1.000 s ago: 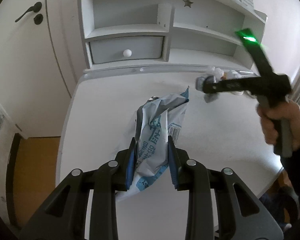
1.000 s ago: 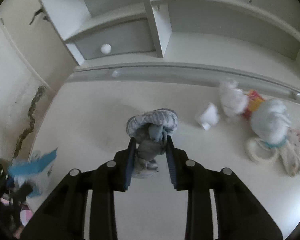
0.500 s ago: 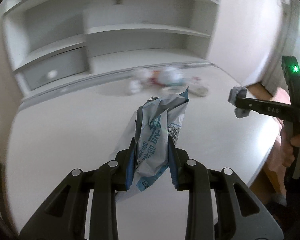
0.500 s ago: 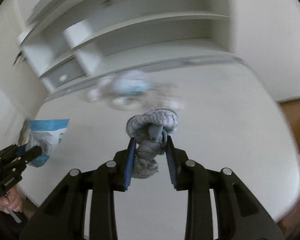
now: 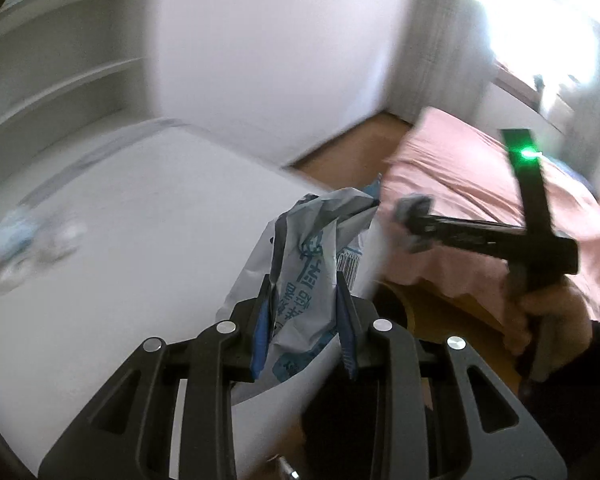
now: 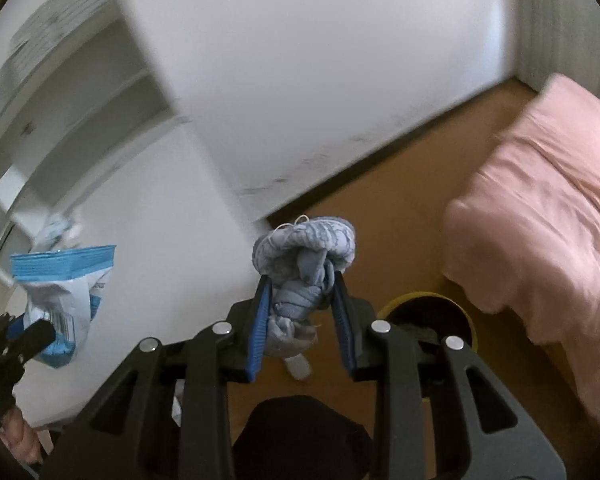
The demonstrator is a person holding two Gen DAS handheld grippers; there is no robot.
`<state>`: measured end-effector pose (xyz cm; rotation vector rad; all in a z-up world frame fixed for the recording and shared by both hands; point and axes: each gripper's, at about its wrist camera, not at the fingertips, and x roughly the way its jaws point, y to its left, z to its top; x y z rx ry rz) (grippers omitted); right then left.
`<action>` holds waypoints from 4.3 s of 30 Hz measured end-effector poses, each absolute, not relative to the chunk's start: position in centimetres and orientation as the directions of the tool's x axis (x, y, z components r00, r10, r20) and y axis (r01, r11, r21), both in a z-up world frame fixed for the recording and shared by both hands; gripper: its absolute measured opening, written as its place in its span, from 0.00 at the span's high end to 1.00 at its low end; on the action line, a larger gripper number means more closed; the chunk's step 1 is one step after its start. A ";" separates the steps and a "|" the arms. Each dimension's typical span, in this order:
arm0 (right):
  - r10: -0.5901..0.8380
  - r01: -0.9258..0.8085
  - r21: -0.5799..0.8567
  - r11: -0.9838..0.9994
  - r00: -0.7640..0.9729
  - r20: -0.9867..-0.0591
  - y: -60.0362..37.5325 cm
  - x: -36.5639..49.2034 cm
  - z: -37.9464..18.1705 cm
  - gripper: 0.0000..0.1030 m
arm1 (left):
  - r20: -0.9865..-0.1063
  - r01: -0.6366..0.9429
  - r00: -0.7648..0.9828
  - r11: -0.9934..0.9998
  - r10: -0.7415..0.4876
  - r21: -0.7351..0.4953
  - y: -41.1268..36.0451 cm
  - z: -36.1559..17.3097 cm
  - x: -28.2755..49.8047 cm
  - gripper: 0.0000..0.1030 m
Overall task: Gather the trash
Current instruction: 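Carry the blue bag and grey cloth over the bin and open both tools, then grasp the white bottle cap with the left tool while the right tool grasps the white face mask, then carry the cap and face mask over the bin and open both tools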
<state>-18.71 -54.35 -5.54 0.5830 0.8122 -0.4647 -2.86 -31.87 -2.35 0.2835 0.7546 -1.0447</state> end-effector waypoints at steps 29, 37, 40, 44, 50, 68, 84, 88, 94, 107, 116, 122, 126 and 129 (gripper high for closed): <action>-0.023 0.832 0.382 0.402 0.426 -0.904 -66.2 -30.7 -31.9 0.70 | -0.863 0.934 0.017 0.317 -0.505 -0.167 -57.7 -25.8 -8.9 0.73; -0.013 0.835 0.411 0.367 0.446 -0.895 -66.5 -30.7 -32.9 0.70 | -0.874 0.930 0.030 0.334 -0.485 -0.153 -58.8 -27.4 -8.2 0.72; -0.014 0.837 0.410 0.362 0.445 -0.895 -66.7 -30.6 -32.9 0.64 | -0.872 0.929 0.028 0.335 -0.488 -0.157 -58.9 -27.5 -7.7 0.57; -0.006 0.834 0.422 0.355 0.453 -0.891 -66.9 -30.6 -33.1 0.54 | -0.869 0.931 0.040 0.335 -0.494 -0.147 -59.0 -27.4 -7.5 0.46; -0.013 0.838 0.417 0.353 0.450 -0.893 -66.7 -30.5 -32.7 0.47 | -0.869 0.930 0.027 0.331 -0.495 -0.160 -58.4 -26.8 -7.4 0.45; -0.235 0.767 0.294 0.570 0.495 -0.836 -63.6 -27.9 -12.3 0.28 | -0.728 0.950 0.141 0.298 -0.671 -0.090 -45.1 -5.5 -11.8 0.10; 0.116 0.089 0.236 0.968 0.675 -0.729 -36.1 -2.6 -0.2 0.25 | -0.720 0.420 0.633 0.908 -0.285 0.010 -10.1 -2.2 12.6 0.10; 0.155 -0.002 0.199 0.980 0.634 -0.758 -32.1 3.7 -0.4 0.25 | -0.746 0.357 0.622 0.934 -0.236 0.003 -5.8 -3.5 16.5 0.10; 0.141 -0.049 0.138 0.989 0.573 -0.807 -29.2 10.0 -2.9 0.25 | -0.768 0.364 0.602 0.931 -0.217 0.023 -5.3 -5.3 20.3 0.10; 0.094 -0.062 0.072 0.996 0.580 -0.809 -27.7 15.5 -3.7 0.46 | -0.787 0.362 0.584 0.931 -0.198 0.034 -5.7 -7.1 24.7 0.22; 0.113 -0.060 0.096 0.994 0.603 -0.789 -28.3 13.7 -2.7 0.75 | -0.786 0.397 0.587 0.915 -0.193 0.072 -7.1 -6.4 22.6 0.73; 0.126 -0.012 0.152 0.988 0.625 -0.770 -31.0 10.2 -1.1 0.75 | -0.774 0.410 0.599 0.909 -0.207 0.074 -8.6 -4.7 19.5 0.73; 0.075 0.048 0.140 0.989 0.648 -0.758 -34.0 6.9 0.1 0.75 | -0.749 0.473 0.606 0.878 -0.268 0.068 -11.7 -2.6 16.3 0.73; 0.042 0.108 0.149 0.983 0.656 -0.753 -37.0 4.1 0.6 0.75 | -0.735 0.542 0.592 0.838 -0.332 0.058 -15.5 -1.6 13.6 0.73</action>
